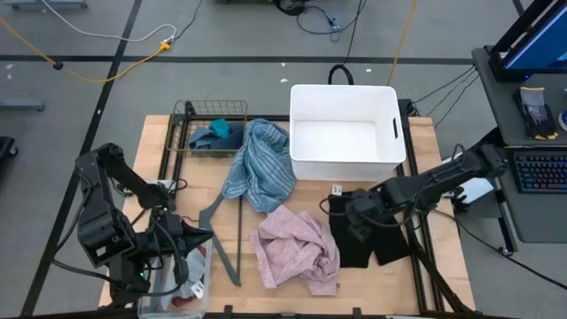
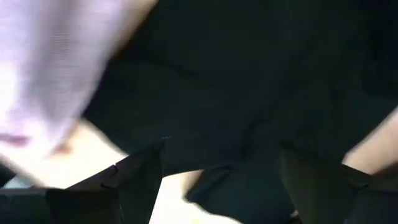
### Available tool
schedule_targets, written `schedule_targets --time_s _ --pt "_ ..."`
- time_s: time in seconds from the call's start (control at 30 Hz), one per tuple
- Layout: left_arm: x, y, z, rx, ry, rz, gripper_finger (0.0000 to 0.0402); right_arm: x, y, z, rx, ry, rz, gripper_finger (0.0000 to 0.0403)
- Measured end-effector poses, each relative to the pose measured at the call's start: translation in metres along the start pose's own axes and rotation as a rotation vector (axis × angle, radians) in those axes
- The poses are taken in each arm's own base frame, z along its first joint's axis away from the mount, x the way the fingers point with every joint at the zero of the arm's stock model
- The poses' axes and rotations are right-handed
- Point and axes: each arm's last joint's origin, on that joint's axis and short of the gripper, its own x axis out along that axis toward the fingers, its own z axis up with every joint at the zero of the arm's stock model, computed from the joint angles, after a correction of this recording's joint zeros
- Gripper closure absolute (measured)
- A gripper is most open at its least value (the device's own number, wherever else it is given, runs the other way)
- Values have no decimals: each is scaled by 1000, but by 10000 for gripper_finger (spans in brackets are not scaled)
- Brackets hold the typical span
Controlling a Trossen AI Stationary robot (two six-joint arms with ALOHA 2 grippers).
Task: Pick & Place Cloths
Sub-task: Put the black boxers into the transparent bin
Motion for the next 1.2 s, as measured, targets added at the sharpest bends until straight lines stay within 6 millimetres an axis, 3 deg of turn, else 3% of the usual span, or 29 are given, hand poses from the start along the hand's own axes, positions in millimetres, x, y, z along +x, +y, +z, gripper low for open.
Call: schedule_targets --time_s 0.47,0.73,0.9,1.2 --pt "0 0 0 -7 11 -3 380 77 -35 13 259 -43 57 110" --pt "0 0 0 -8 10 -4 380 115 -57 6 442 -79 108 111" --pt "0 0 0 -10 10 -4 380 128 -66 -4 493 -88 99 125" --pt "1 -2 1 -21 2 -11 380 131 -62 -8 526 -96 140 193"
